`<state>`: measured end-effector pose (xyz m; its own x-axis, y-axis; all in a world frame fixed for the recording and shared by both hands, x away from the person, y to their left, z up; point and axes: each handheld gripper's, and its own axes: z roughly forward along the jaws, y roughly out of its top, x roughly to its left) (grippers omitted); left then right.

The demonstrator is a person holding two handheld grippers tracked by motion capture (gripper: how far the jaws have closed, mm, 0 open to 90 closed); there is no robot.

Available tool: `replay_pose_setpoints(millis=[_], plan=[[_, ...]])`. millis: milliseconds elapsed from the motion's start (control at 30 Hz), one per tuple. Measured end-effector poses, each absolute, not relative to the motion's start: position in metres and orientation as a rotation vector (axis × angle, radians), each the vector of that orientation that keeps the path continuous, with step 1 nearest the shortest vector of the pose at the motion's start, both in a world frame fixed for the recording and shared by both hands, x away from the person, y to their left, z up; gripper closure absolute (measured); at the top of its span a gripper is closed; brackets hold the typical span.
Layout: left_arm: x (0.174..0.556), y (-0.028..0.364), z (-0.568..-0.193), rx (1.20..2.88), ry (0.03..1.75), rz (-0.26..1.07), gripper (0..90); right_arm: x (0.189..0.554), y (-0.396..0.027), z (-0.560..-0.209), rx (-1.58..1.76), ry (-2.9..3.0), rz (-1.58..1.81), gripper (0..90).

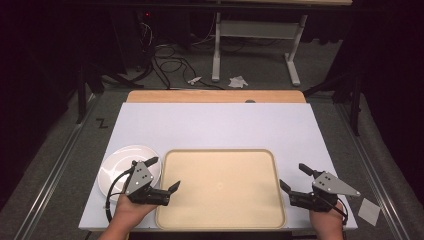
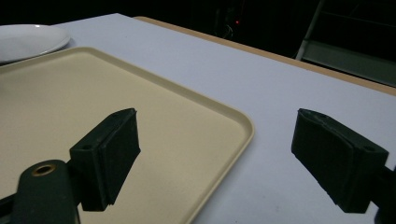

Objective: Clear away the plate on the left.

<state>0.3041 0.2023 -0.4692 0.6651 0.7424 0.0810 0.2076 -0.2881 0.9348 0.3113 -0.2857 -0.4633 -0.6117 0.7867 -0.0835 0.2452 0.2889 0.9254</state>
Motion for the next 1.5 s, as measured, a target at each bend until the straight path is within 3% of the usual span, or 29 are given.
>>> replay_pose_setpoints(millis=[1500], plan=[[0.306,0.216,-0.466,1.81,0.773,0.676,0.3,0.309,-0.29,-0.462,0.914,2.009,1.312,16.0]])
